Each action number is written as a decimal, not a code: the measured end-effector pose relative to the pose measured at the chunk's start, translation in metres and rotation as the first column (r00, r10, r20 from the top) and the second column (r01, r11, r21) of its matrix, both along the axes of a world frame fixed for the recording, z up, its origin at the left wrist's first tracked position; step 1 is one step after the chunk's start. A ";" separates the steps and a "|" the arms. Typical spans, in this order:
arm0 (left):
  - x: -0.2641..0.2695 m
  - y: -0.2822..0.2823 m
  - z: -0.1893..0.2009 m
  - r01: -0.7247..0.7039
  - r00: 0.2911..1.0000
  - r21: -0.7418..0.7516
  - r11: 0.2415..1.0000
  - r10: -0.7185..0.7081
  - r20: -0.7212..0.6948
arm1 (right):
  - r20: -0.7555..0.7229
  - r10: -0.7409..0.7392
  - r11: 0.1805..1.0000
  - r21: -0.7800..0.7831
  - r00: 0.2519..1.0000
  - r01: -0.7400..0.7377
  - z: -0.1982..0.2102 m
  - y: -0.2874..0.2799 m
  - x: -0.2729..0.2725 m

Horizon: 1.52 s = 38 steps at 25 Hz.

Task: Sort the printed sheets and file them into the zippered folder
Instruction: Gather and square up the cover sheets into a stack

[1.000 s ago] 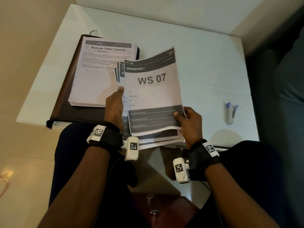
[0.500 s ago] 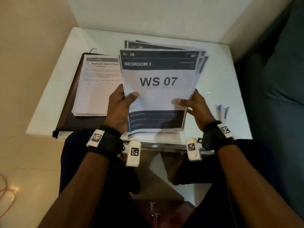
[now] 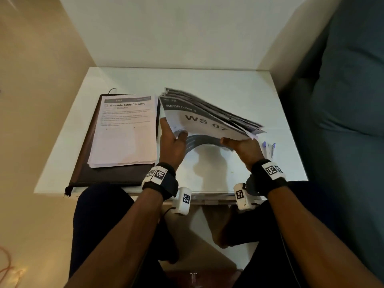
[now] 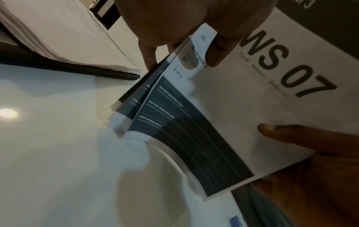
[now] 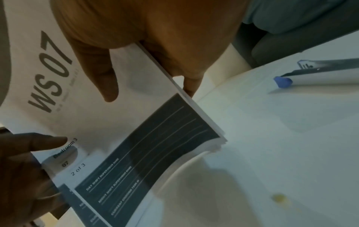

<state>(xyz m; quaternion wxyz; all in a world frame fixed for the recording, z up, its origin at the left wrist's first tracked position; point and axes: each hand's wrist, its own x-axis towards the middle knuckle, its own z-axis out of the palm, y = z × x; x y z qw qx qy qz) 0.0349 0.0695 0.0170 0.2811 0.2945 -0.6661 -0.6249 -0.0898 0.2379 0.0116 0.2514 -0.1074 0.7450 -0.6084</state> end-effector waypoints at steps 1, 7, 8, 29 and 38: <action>0.000 0.001 -0.002 -0.017 1.000 0.008 1.000 0.017 -0.011 | -0.029 -0.008 1.000 -0.005 1.000 0.008 -0.001 0.000 0.000; -0.007 0.003 -0.010 -0.053 0.998 0.048 0.997 0.054 -0.019 | -0.187 -0.003 0.991 -0.134 0.982 -0.023 0.000 -0.010 0.002; -0.007 0.006 -0.012 -0.047 0.999 0.046 0.998 0.048 -0.024 | -0.172 -0.010 0.991 -0.132 0.985 -0.013 -0.005 -0.011 0.001; -0.017 -0.020 0.035 -0.011 0.993 -0.010 1.000 0.010 -0.116 | -0.253 -0.045 0.969 -0.247 0.966 -0.019 0.012 0.004 -0.002; -0.031 0.002 0.039 -0.048 0.995 -0.108 0.993 0.038 -0.094 | -0.277 -0.179 0.970 -0.208 0.944 0.123 0.031 -0.010 -0.003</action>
